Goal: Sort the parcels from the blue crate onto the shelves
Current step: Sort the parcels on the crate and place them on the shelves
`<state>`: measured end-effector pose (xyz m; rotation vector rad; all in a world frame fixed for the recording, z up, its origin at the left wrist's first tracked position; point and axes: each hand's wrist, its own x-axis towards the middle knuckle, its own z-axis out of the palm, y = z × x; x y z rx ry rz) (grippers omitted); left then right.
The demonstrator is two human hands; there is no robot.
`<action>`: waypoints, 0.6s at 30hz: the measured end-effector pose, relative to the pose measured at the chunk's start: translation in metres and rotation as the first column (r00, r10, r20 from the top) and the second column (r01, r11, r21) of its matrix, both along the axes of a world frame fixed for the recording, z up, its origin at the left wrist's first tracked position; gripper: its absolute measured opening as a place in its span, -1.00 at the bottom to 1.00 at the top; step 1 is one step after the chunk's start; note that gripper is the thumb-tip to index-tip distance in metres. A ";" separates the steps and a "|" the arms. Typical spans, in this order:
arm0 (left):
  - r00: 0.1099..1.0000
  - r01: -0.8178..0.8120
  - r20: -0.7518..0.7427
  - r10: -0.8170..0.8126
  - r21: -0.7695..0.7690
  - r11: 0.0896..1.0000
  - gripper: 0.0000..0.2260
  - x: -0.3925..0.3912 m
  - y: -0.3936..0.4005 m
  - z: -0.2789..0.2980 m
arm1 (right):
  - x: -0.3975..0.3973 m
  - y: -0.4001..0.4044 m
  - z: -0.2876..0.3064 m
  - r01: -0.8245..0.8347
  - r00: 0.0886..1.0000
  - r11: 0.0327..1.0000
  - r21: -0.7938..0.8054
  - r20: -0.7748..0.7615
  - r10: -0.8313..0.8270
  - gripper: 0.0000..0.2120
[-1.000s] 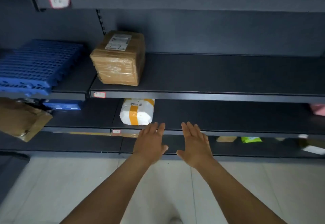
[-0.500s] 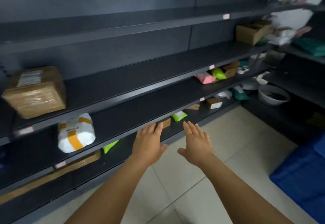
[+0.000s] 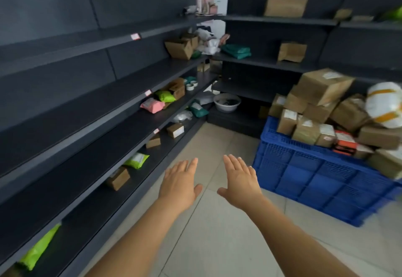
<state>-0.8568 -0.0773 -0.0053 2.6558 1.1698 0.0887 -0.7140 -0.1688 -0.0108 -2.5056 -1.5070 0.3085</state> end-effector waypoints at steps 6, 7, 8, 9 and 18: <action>0.993 0.116 0.013 -0.116 -0.011 0.993 -0.33 0.107 -0.057 0.008 | 0.098 -0.073 0.006 0.111 0.993 0.994 -0.017 0.028 -0.111 -0.11; 0.991 0.131 0.011 -0.131 -0.013 0.991 -0.33 0.124 -0.067 0.009 | 0.114 -0.084 0.007 0.128 0.992 0.992 -0.024 0.027 -0.127 -0.11; 0.989 0.144 0.012 -0.144 -0.015 0.989 -0.33 0.142 -0.076 0.010 | 0.131 -0.096 0.008 0.143 0.990 0.989 -0.030 0.025 -0.142 -0.12; 0.987 0.158 0.015 -0.157 -0.013 0.987 -0.33 0.161 -0.085 0.011 | 0.148 -0.107 0.008 0.157 0.987 0.987 -0.035 0.025 -0.156 -0.12; 0.963 0.265 0.036 -0.266 0.014 0.964 -0.32 0.296 -0.146 0.016 | 0.275 -0.185 0.015 0.272 0.962 0.962 -0.022 0.037 -0.271 -0.13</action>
